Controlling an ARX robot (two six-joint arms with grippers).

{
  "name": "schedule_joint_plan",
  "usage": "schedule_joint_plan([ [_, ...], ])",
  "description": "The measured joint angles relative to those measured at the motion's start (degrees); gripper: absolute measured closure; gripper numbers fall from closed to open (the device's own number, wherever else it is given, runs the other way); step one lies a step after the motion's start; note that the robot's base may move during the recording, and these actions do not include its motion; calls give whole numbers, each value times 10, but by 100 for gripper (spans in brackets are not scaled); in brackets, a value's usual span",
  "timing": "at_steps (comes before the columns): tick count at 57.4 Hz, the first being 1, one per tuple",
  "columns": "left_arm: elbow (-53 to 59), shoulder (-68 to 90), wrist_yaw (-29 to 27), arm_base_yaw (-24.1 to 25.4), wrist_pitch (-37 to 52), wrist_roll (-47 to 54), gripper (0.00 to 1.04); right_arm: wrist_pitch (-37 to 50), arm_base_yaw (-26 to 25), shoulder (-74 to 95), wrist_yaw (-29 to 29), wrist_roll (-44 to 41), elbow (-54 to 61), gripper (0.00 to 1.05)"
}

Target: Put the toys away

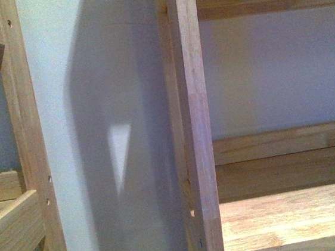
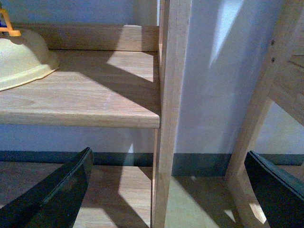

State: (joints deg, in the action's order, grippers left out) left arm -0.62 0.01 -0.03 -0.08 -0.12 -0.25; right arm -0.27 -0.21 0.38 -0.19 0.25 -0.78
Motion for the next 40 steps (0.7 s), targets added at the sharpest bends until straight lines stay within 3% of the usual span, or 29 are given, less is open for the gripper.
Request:
schedule_joint_plan([
  [12, 0, 0, 0, 0, 0, 0, 6, 0, 0, 0, 0, 0, 0, 29],
  [22, 0, 0, 0, 0, 0, 0, 6, 0, 0, 0, 0, 0, 0, 3],
  [40, 0, 0, 0, 0, 0, 0, 6, 0, 0, 0, 0, -1, 0, 0],
])
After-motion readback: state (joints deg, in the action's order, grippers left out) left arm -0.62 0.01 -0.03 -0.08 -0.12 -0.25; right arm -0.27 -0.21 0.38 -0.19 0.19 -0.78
